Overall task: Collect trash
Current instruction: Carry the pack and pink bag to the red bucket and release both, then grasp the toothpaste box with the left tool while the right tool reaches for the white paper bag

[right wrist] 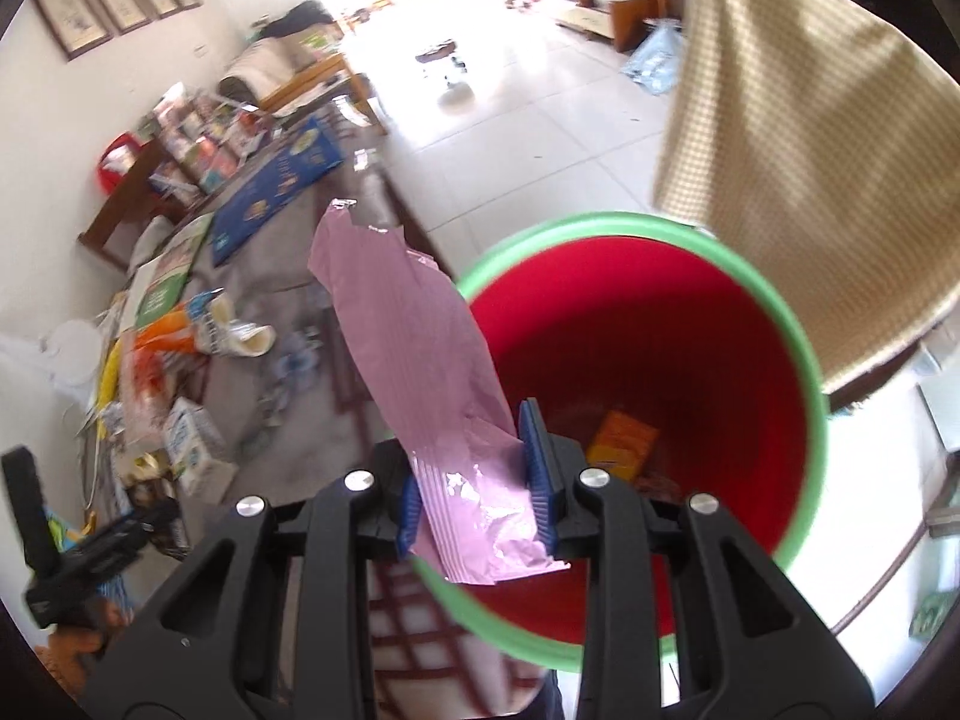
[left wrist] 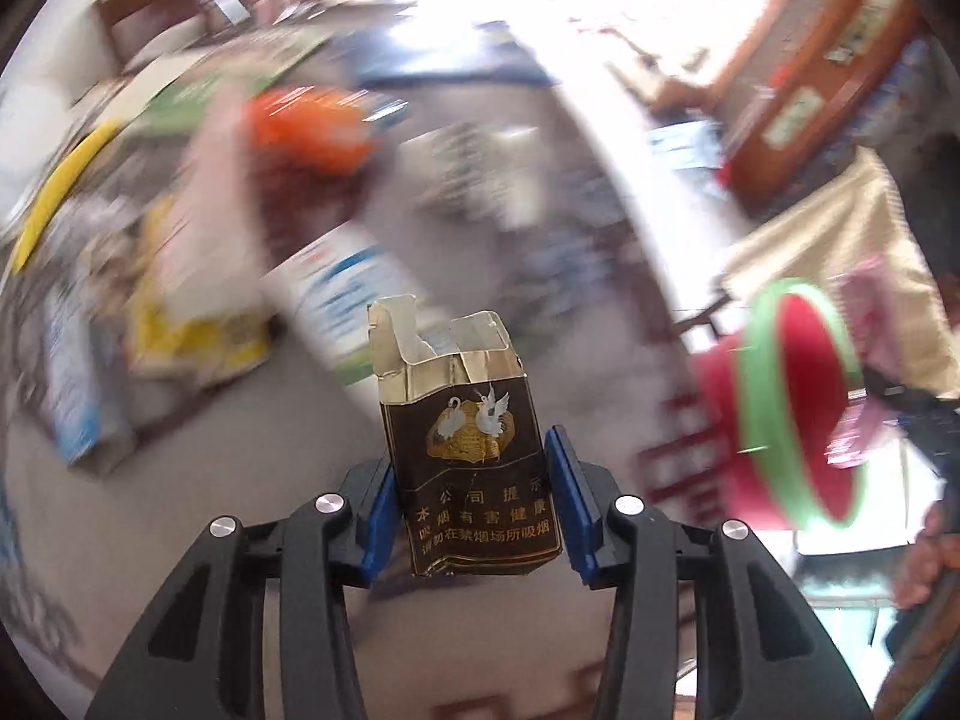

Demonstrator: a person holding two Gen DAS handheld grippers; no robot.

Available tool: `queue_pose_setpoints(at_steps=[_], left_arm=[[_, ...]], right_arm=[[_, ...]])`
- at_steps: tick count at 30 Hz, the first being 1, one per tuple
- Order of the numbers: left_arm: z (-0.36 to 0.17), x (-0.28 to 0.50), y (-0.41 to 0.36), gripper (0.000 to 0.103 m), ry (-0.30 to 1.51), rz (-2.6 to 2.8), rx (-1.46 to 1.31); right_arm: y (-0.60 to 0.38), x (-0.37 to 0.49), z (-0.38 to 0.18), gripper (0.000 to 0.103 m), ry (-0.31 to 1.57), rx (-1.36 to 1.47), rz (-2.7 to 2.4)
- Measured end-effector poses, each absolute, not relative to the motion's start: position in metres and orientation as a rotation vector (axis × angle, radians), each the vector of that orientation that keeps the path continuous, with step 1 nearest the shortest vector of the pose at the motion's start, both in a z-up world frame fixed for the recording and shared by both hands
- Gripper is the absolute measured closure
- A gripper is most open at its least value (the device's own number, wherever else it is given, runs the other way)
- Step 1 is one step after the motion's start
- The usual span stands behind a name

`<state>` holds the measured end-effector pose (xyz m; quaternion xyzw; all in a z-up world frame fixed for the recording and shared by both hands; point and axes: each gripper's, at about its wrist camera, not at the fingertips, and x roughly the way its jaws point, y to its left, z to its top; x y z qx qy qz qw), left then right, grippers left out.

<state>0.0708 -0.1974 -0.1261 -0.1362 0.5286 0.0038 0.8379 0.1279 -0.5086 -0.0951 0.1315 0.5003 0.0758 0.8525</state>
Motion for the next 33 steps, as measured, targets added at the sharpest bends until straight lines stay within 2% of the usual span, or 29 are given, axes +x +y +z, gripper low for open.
queue_pose_setpoints(at_steps=[2, 3, 4, 5, 14, 15, 16, 17, 26, 33], left_arm=[[-0.114, 0.089, -0.230, 0.061, 1.092, -0.099, -0.271], [-0.111, 0.097, -0.246, 0.061, 1.086, -0.137, -0.263], [-0.106, 0.108, -0.264, 0.061, 1.082, -0.198, -0.252], [-0.103, 0.114, -0.280, 0.061, 1.082, -0.244, -0.247], [-0.084, 0.145, -0.404, 0.059, 1.041, -0.556, -0.118], [-0.084, 0.147, -0.410, 0.056, 1.042, -0.570, -0.109], [-0.083, 0.149, -0.420, 0.042, 1.048, -0.581, -0.094], [-0.082, 0.149, -0.423, 0.037, 1.046, -0.584, -0.093], [-0.080, 0.132, -0.387, 0.035, 1.033, -0.522, -0.128], [-0.082, 0.113, -0.291, 0.035, 0.997, -0.274, -0.198]], right_arm=[[-0.519, 0.125, -0.096, 0.072, 1.050, 0.282, 0.122], [-0.525, 0.123, -0.096, 0.064, 1.050, 0.285, 0.100], [-0.531, 0.122, -0.097, 0.050, 1.050, 0.291, 0.081], [-0.538, 0.118, -0.096, 0.047, 1.041, 0.308, 0.056], [-0.598, 0.079, -0.077, 0.042, 0.938, 0.382, -0.133], [-0.602, 0.076, -0.075, 0.042, 0.932, 0.390, -0.149], [-0.607, 0.072, -0.073, 0.042, 0.926, 0.398, -0.166], [-0.611, 0.068, -0.072, 0.042, 0.921, 0.402, -0.180], [-0.607, 0.066, -0.069, 0.041, 0.914, 0.397, -0.171], [-0.549, 0.092, -0.069, 0.036, 0.942, 0.333, -0.018]])
